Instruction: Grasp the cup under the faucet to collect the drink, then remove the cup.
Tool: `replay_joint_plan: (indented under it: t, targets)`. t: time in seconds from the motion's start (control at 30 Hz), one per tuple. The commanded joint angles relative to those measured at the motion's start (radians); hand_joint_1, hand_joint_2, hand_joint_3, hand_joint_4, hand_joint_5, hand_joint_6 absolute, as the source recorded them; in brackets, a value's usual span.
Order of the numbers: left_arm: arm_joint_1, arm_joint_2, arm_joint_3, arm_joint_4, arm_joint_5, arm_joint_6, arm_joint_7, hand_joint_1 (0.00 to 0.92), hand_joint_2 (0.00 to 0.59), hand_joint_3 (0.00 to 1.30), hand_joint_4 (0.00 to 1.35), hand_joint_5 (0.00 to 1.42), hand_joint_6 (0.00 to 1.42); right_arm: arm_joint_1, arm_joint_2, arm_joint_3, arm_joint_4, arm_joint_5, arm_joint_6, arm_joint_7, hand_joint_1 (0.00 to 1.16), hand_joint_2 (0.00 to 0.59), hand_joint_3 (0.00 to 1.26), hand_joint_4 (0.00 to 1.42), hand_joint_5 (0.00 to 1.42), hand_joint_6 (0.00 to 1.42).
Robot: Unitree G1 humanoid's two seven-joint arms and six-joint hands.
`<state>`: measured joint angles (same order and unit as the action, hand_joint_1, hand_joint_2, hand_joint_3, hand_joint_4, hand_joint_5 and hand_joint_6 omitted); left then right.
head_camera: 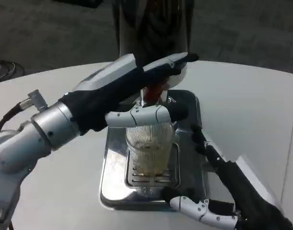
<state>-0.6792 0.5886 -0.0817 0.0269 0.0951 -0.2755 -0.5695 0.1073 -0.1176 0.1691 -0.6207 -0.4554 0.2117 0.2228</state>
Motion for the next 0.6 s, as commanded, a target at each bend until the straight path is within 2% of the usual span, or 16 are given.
replay_joint_plan:
  t: [0.03,0.2,0.6]
  targets:
    - [0.034,0.028,0.006,-0.007,0.023,0.0,-0.011,0.0,0.095,0.09,0.0,0.11,0.26,-0.041,-0.03,-0.017,0.071,0.055,-0.053,-0.007,0.67,0.209,0.02,0.04,0.06,0.14]
    - [0.038,0.033,0.008,-0.016,0.024,0.004,-0.013,0.0,0.094,0.09,0.0,0.11,0.26,-0.09,-0.046,-0.021,0.128,0.068,-0.063,-0.024,0.67,0.209,0.02,0.04,0.06,0.14]
    - [0.026,0.04,0.007,-0.026,0.028,0.015,-0.009,0.0,0.096,0.09,0.0,0.11,0.26,-0.231,-0.045,-0.012,0.256,0.097,-0.078,-0.05,0.67,0.208,0.03,0.03,0.06,0.13]
